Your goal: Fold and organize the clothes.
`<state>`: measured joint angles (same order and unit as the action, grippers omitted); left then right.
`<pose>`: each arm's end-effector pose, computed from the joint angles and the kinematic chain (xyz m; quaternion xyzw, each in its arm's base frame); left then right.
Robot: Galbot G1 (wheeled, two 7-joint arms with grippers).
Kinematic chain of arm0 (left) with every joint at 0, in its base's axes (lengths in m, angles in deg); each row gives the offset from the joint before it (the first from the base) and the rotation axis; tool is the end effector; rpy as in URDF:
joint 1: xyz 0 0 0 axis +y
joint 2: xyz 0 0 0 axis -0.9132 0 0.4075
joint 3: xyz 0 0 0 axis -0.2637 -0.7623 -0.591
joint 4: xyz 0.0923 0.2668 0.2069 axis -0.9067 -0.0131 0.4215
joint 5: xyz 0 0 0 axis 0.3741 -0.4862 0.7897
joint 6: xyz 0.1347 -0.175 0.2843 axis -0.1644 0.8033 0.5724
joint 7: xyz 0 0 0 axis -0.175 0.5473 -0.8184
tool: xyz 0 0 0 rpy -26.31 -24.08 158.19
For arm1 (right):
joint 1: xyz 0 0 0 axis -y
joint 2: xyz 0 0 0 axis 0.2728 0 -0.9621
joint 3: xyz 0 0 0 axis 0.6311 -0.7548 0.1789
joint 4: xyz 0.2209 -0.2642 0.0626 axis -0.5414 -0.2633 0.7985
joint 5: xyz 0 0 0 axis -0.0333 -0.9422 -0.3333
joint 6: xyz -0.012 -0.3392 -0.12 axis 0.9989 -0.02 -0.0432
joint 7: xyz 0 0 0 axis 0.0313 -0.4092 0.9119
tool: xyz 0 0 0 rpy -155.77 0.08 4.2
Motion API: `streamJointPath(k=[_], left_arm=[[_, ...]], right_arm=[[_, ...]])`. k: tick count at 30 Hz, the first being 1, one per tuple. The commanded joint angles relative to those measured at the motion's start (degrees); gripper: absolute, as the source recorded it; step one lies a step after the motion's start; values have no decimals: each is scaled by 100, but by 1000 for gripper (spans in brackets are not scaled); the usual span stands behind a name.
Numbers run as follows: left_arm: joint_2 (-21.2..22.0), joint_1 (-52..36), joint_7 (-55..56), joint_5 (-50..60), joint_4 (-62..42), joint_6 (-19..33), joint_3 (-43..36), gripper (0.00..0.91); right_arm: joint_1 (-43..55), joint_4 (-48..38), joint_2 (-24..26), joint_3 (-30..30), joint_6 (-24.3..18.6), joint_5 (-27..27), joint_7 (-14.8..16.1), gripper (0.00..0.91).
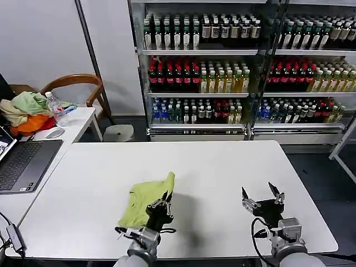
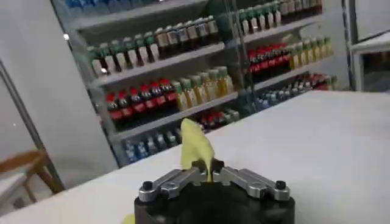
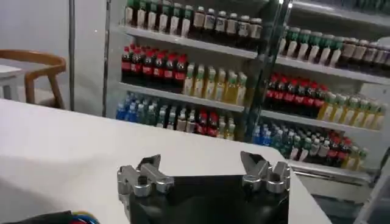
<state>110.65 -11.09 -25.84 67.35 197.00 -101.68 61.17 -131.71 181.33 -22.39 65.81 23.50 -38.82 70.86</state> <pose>0.2177 -0.0888 -0.2785 -0.1575 -0.9731 -0.1354 0.0992 0.2006 -0.0500 -0.2144 0.0151 -0.9865 0.0999 0.1288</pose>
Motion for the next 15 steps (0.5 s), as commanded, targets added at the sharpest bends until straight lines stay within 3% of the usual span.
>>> streamJointPath(k=[1, 8, 13, 15], left_arm=[[330, -955, 331, -2565, -569, 241, -263, 907], [154, -1088, -134, -2733, -319, 878, 105, 907], [-478, -904, -384, -2598, 99, 1094, 925, 907], [-834, -751, -608, -2426, -3, 1284, 1635, 907]], right_arm=[[135, -57, 4, 11, 10, 9, 3, 907], [260, -121, 24, -22, -17, 0, 61, 907], [369, -207, 2, -92, -39, 1, 64, 907], [436, -285, 9, -177, -65, 12, 80, 907]])
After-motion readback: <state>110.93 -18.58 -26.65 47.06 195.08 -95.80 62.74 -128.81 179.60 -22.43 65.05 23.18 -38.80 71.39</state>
